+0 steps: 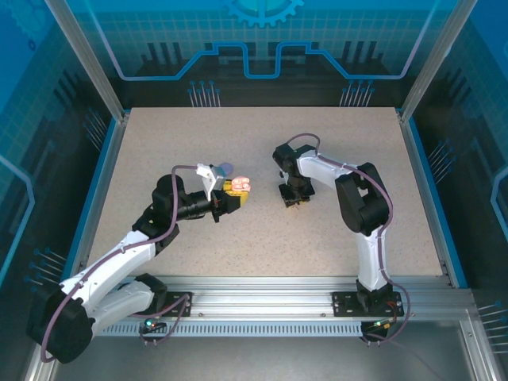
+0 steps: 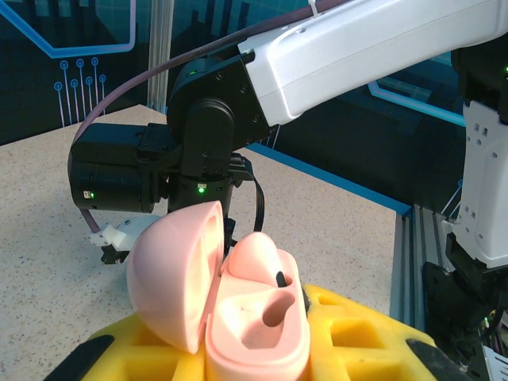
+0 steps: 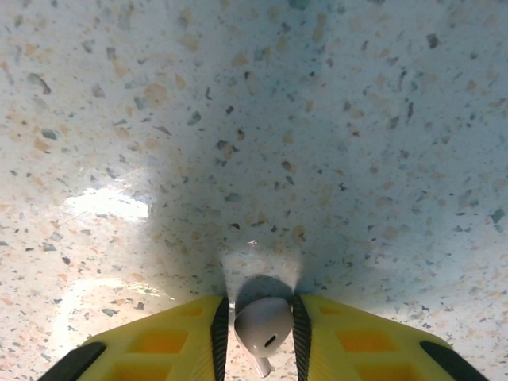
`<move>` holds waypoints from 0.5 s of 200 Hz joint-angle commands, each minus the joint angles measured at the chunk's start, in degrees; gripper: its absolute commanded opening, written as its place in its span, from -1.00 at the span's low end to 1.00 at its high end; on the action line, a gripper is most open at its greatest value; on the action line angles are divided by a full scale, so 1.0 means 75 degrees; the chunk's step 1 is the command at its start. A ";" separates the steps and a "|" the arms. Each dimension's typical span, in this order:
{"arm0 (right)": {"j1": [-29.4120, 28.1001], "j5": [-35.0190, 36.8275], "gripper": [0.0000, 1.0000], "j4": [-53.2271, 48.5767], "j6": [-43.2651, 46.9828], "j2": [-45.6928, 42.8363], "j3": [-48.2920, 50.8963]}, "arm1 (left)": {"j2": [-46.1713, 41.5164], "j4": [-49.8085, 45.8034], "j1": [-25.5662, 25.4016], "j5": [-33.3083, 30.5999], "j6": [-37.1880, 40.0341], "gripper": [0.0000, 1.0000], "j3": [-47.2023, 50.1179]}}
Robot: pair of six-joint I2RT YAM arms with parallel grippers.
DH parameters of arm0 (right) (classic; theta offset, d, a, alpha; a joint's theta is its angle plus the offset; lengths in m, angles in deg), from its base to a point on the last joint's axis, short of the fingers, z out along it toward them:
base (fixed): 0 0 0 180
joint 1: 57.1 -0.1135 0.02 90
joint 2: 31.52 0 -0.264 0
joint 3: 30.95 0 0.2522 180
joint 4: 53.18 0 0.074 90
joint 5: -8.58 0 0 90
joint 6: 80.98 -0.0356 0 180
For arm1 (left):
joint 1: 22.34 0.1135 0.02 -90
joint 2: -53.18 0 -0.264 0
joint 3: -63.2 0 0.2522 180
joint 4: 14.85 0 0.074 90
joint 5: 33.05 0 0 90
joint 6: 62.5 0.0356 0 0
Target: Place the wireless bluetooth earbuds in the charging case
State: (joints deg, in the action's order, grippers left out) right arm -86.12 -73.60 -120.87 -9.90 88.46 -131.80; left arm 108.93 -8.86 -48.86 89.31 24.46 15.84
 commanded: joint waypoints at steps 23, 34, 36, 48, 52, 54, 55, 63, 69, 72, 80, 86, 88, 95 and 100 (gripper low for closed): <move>-0.0022 0.0212 -0.54 0.0128 -0.0021 0.0178 0.0160 | -0.0177 -0.0012 -0.0061 -0.0053 0.0067 -0.65 -0.0207; 0.0007 0.0221 -0.55 0.0210 -0.0044 0.0074 0.0230 | -0.0177 -0.0024 -0.0055 -0.0058 0.0067 -0.65 -0.0207; 0.0012 0.0208 -0.55 0.0231 -0.0053 0.0047 0.0241 | -0.0173 -0.0021 -0.0057 -0.0051 0.0073 -0.65 -0.0207; 0.0061 0.0142 -0.57 0.0376 -0.0108 -0.0130 0.0366 | -0.0161 -0.0028 -0.0061 -0.0059 0.0067 -0.65 -0.0207; 0.0090 0.0093 -0.57 0.0450 -0.0130 -0.0188 0.0428 | -0.0156 -0.0022 -0.0069 -0.0052 0.0056 -0.65 -0.0207; 0.0100 0.0074 -0.57 0.0499 -0.0136 -0.0233 0.0463 | -0.0156 -0.0029 -0.0069 -0.0056 0.0049 -0.65 -0.0198; 0.0109 0.0055 -0.57 0.0517 -0.0143 -0.0252 0.0483 | -0.0150 -0.0030 -0.0071 -0.0058 0.0052 -0.65 -0.0197; 0.0180 -0.0065 -0.58 0.0700 -0.0200 -0.0419 0.0621 | -0.0132 -0.0011 -0.0084 -0.0065 0.0042 -0.65 -0.0201; 0.0237 -0.0167 -0.58 0.0845 -0.0228 -0.0562 0.0747 | -0.0115 -0.0023 -0.0096 -0.0067 0.0046 -0.65 -0.0195; 0.0264 -0.0215 -0.58 0.0921 -0.0241 -0.0642 0.0810 | -0.0109 -0.0026 -0.0099 -0.0064 0.0054 -0.65 -0.0195; 0.0342 -0.0383 -0.58 0.1136 -0.0287 -0.0842 0.0986 | -0.0088 -0.0023 -0.0119 -0.0073 0.0055 -0.65 -0.0184; 0.0399 -0.0508 -0.58 0.1305 -0.0319 -0.0999 0.1121 | -0.0074 -0.0019 -0.0125 -0.0095 0.0055 -0.65 -0.0179; 0.0417 -0.0542 -0.58 0.1354 -0.0333 -0.1057 0.1167 | -0.0065 -0.0011 -0.0127 -0.0096 0.0055 -0.65 -0.0182; 0.0473 -0.0675 -0.58 0.1542 -0.0364 -0.1260 0.1341 | -0.0045 0.0000 -0.0142 -0.0106 0.0052 -0.65 -0.0172; 0.0519 -0.0788 -0.58 0.1670 -0.0382 -0.1386 0.1444 | -0.0028 0.0024 -0.0160 -0.0132 0.0044 -0.65 -0.0172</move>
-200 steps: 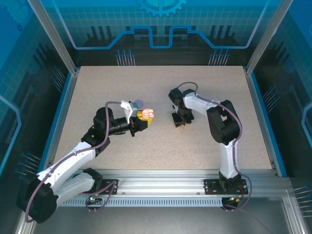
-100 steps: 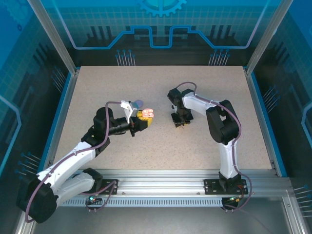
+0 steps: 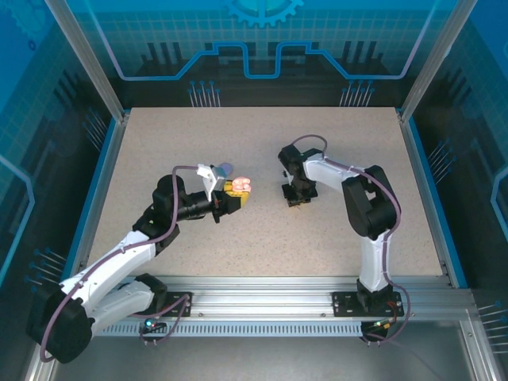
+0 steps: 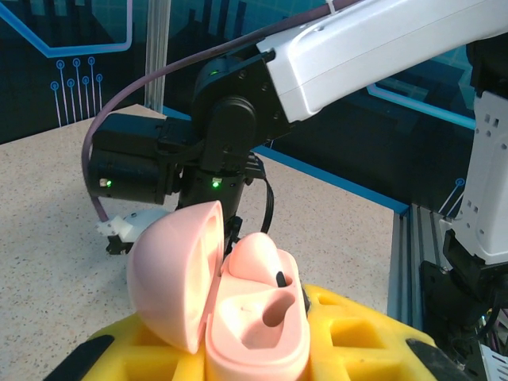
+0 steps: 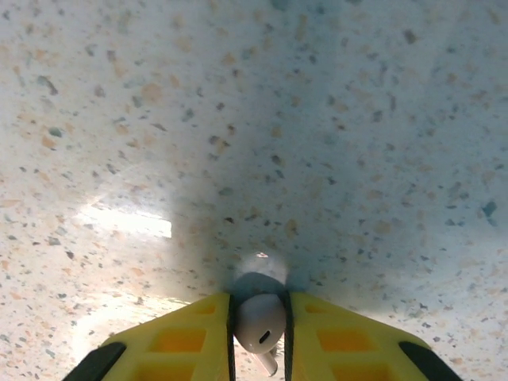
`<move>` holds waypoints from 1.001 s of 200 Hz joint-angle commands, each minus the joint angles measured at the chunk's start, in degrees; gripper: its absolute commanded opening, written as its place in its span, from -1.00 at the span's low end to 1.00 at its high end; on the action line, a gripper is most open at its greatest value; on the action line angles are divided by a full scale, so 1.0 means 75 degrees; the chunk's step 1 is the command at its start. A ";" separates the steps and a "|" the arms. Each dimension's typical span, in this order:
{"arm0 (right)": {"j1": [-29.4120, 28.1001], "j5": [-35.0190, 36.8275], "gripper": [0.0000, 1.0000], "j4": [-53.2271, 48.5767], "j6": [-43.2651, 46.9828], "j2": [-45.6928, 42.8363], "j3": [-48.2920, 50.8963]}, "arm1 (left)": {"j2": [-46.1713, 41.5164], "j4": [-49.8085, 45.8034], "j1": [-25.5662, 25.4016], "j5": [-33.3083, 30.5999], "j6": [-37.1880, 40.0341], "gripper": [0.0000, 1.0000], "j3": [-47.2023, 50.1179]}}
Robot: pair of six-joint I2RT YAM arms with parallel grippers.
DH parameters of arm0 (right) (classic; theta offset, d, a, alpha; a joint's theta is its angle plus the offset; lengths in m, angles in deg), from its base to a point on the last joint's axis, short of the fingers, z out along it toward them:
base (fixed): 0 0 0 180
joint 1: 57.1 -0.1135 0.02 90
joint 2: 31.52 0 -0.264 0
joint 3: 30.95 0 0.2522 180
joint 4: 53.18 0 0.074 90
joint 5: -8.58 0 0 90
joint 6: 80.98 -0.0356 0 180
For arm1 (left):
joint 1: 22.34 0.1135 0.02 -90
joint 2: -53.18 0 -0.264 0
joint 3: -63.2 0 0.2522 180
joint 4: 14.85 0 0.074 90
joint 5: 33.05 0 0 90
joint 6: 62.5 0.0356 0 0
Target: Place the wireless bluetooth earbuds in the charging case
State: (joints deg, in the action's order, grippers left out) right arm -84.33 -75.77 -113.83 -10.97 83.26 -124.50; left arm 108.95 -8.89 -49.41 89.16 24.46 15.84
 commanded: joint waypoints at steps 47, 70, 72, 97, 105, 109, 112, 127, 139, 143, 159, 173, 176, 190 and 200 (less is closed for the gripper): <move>0.0746 -0.1695 -0.58 0.1952 -0.0566 -0.2000 0.1418 | 0.0267 0.0303 -0.0185 -0.0524 -0.0153 -0.65 -0.0128; 0.0931 -0.2371 -0.58 0.2520 -0.0722 -0.2674 0.1859 | 0.0486 0.0675 -0.0234 -0.0814 -0.0376 -0.65 -0.0037; 0.0939 -0.2444 -0.58 0.2574 -0.0742 -0.2733 0.1884 | 0.0501 0.0707 -0.0240 -0.0831 -0.0401 -0.65 -0.0033; 0.1050 -0.3089 -0.59 0.3005 -0.0890 -0.3439 0.2172 | 0.0859 0.1058 -0.0246 -0.0966 -0.0654 -0.65 -0.0016; 0.1055 -0.3249 -0.59 0.3082 -0.0911 -0.3645 0.2209 | 0.0984 0.1170 -0.0257 -0.0972 -0.0732 -0.65 -0.0019; 0.1064 -0.3342 -0.59 0.3124 -0.0919 -0.3740 0.2221 | 0.1045 0.1238 -0.0255 -0.0981 -0.0774 -0.65 -0.0019; 0.1063 -0.3425 -0.59 0.3154 -0.0934 -0.3819 0.2227 | 0.1083 0.1293 -0.0255 -0.0988 -0.0809 -0.65 -0.0019; 0.1075 -0.3714 -0.59 0.3302 -0.1007 -0.4173 0.2291 | 0.1305 0.1514 -0.0254 -0.1038 -0.0957 -0.66 -0.0057; 0.1084 -0.3947 -0.59 0.3408 -0.1062 -0.4430 0.2314 | 0.1499 0.1592 -0.0253 -0.1044 -0.1046 -0.66 -0.0122; 0.1087 -0.4028 -0.59 0.3451 -0.1079 -0.4515 0.2316 | 0.1568 0.1598 -0.0252 -0.1037 -0.1066 -0.66 -0.0152; 0.1087 -0.4302 -0.59 0.3611 -0.1208 -0.4798 0.2341 | 0.1800 0.1828 -0.0256 -0.1010 -0.1211 -0.66 -0.0212; 0.1087 -0.4525 -0.59 0.3748 -0.1355 -0.5016 0.2338 | 0.1984 0.2073 -0.0255 -0.0969 -0.1307 -0.66 -0.0230; 0.1087 -0.4575 -0.59 0.3783 -0.1391 -0.5071 0.2338 | 0.2028 0.2105 -0.0252 -0.0968 -0.1321 -0.66 -0.0230; 0.1075 -0.4777 -0.59 0.3953 -0.1535 -0.5284 0.2346 | 0.2163 0.2214 -0.0253 -0.0950 -0.1362 -0.66 -0.0282; 0.1049 -0.4881 -0.58 0.4062 -0.1629 -0.5419 0.2344 | 0.2242 0.2327 -0.0251 -0.0893 -0.1400 -0.66 -0.0312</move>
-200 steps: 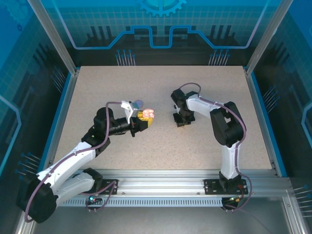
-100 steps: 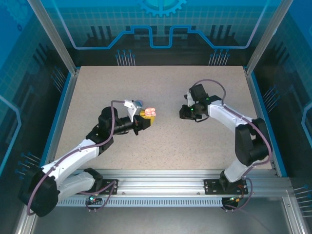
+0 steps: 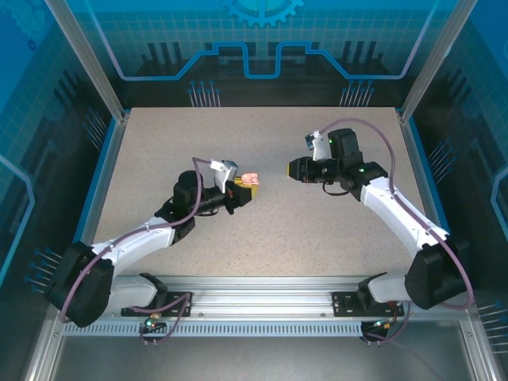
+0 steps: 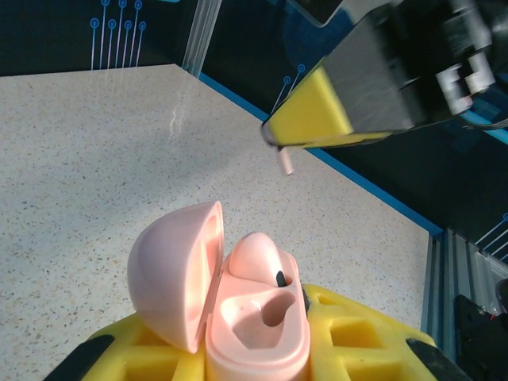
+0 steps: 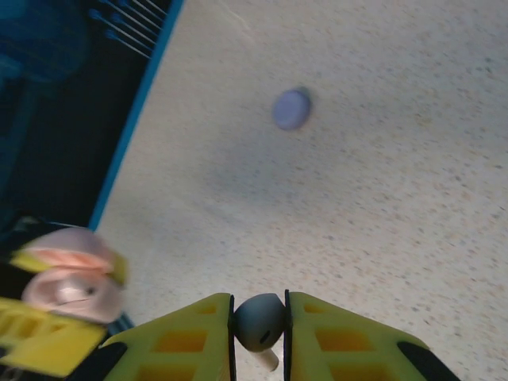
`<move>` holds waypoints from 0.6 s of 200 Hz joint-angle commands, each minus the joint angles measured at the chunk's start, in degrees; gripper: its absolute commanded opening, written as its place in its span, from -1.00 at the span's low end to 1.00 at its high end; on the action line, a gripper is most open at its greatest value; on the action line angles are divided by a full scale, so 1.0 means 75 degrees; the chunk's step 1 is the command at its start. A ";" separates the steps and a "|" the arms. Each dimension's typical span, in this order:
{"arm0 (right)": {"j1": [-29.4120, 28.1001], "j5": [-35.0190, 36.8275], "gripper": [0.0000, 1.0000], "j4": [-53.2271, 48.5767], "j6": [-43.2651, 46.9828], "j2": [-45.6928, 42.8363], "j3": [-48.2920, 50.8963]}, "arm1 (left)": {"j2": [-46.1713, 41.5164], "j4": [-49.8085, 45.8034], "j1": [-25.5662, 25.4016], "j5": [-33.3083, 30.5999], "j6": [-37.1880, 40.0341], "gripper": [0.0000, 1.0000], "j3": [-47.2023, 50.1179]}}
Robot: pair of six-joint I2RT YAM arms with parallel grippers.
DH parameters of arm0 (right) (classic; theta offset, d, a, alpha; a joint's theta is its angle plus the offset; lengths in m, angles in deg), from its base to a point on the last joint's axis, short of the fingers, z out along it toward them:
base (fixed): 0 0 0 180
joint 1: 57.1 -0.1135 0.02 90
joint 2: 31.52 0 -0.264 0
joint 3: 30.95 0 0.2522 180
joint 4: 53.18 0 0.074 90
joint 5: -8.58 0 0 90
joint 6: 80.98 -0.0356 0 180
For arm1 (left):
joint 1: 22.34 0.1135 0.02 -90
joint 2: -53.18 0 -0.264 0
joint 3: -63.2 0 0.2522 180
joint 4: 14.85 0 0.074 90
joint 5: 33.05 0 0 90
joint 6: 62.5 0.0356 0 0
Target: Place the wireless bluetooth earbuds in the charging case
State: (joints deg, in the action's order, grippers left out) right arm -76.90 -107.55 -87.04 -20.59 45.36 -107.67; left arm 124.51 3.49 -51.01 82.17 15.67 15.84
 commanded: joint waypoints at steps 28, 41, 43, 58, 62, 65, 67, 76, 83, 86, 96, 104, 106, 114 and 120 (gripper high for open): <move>-0.0105 -0.0803 -0.58 0.0723 -0.0479 -0.0713 0.0049 | 0.0359 0.1117 -0.0073 0.0302 -0.0368 -0.66 -0.0394; -0.0236 -0.0884 -0.58 0.0875 -0.0528 -0.0853 0.0019 | 0.0440 0.1284 -0.0113 0.0479 -0.0366 -0.66 -0.0452; -0.0245 -0.0895 -0.58 0.0898 -0.0529 -0.0861 0.0005 | 0.0448 0.1301 -0.0121 0.0519 -0.0367 -0.66 -0.0461; -0.0416 -0.0884 -0.58 0.1057 -0.0539 -0.1009 -0.0031 | 0.0562 0.1515 -0.0145 0.0765 -0.0394 -0.66 -0.0538; -0.0455 -0.0880 -0.58 0.1107 -0.0531 -0.1041 -0.0037 | 0.0593 0.1606 -0.0161 0.0821 -0.0418 -0.66 -0.0550; -0.0480 -0.0897 -0.58 0.1135 -0.0531 -0.1072 -0.0042 | 0.0613 0.1669 -0.0171 0.0851 -0.0434 -0.66 -0.0566; -0.0493 -0.0892 -0.58 0.1157 -0.0538 -0.1089 -0.0049 | 0.0623 0.1693 -0.0170 0.0864 -0.0445 -0.66 -0.0572; -0.0577 -0.0888 -0.58 0.1261 -0.0543 -0.1176 -0.0055 | 0.0677 0.1793 -0.0188 0.0940 -0.0471 -0.66 -0.0621; -0.0645 -0.0876 -0.58 0.1333 -0.0521 -0.1235 -0.0066 | 0.0723 0.1863 -0.0206 0.1021 -0.0472 -0.66 -0.0652; -0.0668 -0.0875 -0.58 0.1351 -0.0515 -0.1255 -0.0080 | 0.0736 0.1895 -0.0209 0.1064 -0.0470 -0.66 -0.0665; -0.0754 -0.0875 -0.58 0.1424 -0.0506 -0.1314 -0.0101 | 0.0786 0.2010 -0.0232 0.1151 -0.0502 -0.66 -0.0710; -0.0837 -0.0903 -0.58 0.1508 -0.0496 -0.1350 -0.0119 | 0.0821 0.2146 -0.0252 0.1258 -0.0536 -0.66 -0.0733; -0.0846 -0.0909 -0.58 0.1528 -0.0494 -0.1361 -0.0124 | 0.0833 0.2181 -0.0264 0.1280 -0.0550 -0.66 -0.0740; -0.0931 -0.0878 -0.58 0.1586 -0.0494 -0.1385 -0.0148 | 0.0874 0.2280 -0.0279 0.1334 -0.0605 -0.66 -0.0773; -0.0994 -0.0884 -0.58 0.1621 -0.0481 -0.1402 -0.0179 | 0.0901 0.2304 -0.0291 0.1369 -0.0624 -0.66 -0.0807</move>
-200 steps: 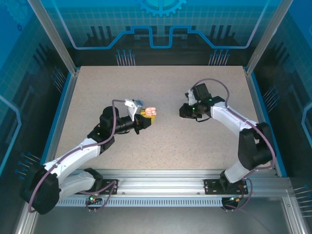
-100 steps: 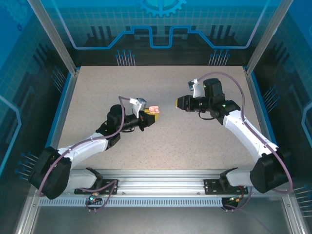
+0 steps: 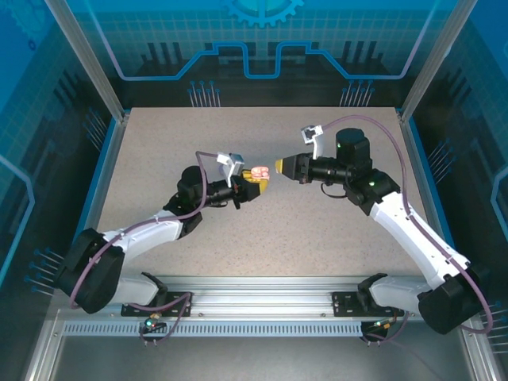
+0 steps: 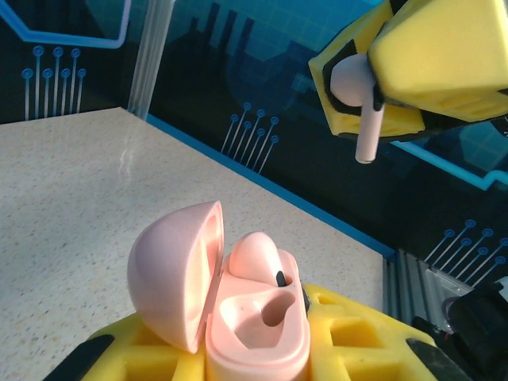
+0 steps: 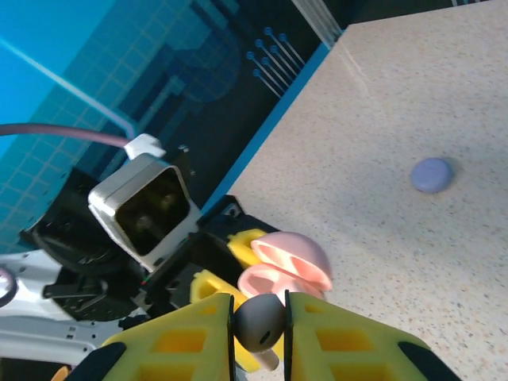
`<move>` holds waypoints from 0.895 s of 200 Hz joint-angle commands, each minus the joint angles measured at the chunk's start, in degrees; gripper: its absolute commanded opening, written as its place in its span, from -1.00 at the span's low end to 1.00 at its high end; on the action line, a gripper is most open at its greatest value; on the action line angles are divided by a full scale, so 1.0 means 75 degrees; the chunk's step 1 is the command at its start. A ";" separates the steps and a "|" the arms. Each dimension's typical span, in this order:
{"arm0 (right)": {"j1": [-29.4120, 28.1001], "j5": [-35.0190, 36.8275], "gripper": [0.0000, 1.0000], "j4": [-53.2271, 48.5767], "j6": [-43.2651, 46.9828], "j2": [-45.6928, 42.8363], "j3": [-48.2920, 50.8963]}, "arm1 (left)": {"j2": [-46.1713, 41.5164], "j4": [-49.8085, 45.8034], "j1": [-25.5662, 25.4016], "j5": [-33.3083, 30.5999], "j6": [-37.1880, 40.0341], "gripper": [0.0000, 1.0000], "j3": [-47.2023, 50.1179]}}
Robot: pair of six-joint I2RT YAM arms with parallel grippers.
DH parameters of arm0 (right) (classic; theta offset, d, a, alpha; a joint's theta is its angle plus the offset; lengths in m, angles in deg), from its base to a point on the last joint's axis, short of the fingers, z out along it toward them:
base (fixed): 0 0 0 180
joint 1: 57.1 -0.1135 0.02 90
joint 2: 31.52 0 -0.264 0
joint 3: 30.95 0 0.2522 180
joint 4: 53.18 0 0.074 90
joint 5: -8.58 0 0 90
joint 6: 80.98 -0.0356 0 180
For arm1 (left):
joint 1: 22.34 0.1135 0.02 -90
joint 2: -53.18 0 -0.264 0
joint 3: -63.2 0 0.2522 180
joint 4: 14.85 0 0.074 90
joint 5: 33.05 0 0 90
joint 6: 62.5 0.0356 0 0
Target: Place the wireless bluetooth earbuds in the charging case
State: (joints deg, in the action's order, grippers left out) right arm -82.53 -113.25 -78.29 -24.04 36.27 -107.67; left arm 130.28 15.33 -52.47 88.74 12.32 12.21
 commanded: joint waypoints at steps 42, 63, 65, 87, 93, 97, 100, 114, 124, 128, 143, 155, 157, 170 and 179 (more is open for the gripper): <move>-0.0640 0.0156 -0.58 0.0444 0.0294 -0.0193 -0.0393 | 0.0220 0.0793 -0.0262 0.0723 -0.0214 -0.65 -0.0588; -0.0680 0.0225 -0.59 0.0493 0.0304 -0.0168 -0.0417 | 0.0208 0.0734 -0.0341 0.0817 -0.0214 -0.66 -0.0721; -0.0688 0.0225 -0.59 0.0494 0.0312 -0.0159 -0.0424 | 0.0208 0.0737 -0.0342 0.0822 -0.0211 -0.66 -0.0728; -0.0721 0.0301 -0.59 0.0483 0.0373 -0.0159 -0.0430 | 0.0171 0.0715 -0.0373 0.0859 -0.0197 -0.65 -0.0753; -0.0723 0.0327 -0.59 0.0476 0.0377 -0.0167 -0.0430 | 0.0141 0.0719 -0.0387 0.0865 -0.0191 -0.65 -0.0750; -0.0723 0.0348 -0.59 0.0472 0.0376 -0.0167 -0.0436 | 0.0129 0.0715 -0.0388 0.0860 -0.0200 -0.65 -0.0745; -0.0731 0.0362 -0.59 0.0471 0.0381 -0.0167 -0.0439 | 0.0127 0.0718 -0.0387 0.0859 -0.0202 -0.65 -0.0756; -0.0734 0.0456 -0.60 0.0460 0.0411 -0.0191 -0.0430 | 0.0085 0.0706 -0.0405 0.0871 -0.0191 -0.65 -0.0764; -0.0752 0.0472 -0.60 0.0468 0.0425 -0.0209 -0.0430 | 0.0068 0.0670 -0.0412 0.0859 -0.0191 -0.65 -0.0788; -0.0757 0.0471 -0.60 0.0471 0.0440 -0.0214 -0.0436 | 0.0051 0.0659 -0.0415 0.0859 -0.0194 -0.65 -0.0800; -0.0794 0.0471 -0.60 0.0453 0.0487 -0.0220 -0.0453 | 0.0035 0.0577 -0.0423 0.0815 -0.0168 -0.65 -0.0832; -0.0819 0.0500 -0.60 0.0456 0.0538 -0.0241 -0.0441 | 0.0027 0.0551 -0.0424 0.0801 -0.0181 -0.65 -0.0864; -0.0820 0.0502 -0.60 0.0453 0.0540 -0.0239 -0.0441 | 0.0028 0.0542 -0.0424 0.0803 -0.0174 -0.65 -0.0867; -0.0847 0.0546 -0.60 0.0413 0.0595 -0.0263 -0.0453 | 0.0021 0.0551 -0.0418 0.0777 -0.0202 -0.65 -0.0893; -0.0862 0.0608 -0.60 0.0369 0.0625 -0.0268 -0.0453 | 0.0005 0.0532 -0.0424 0.0745 -0.0226 -0.66 -0.0906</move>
State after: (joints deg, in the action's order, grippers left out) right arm -88.00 -110.02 -76.28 -20.96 35.70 -109.13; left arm 131.83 18.17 -55.20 93.49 10.90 7.88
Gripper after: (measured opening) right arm 0.205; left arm 0.229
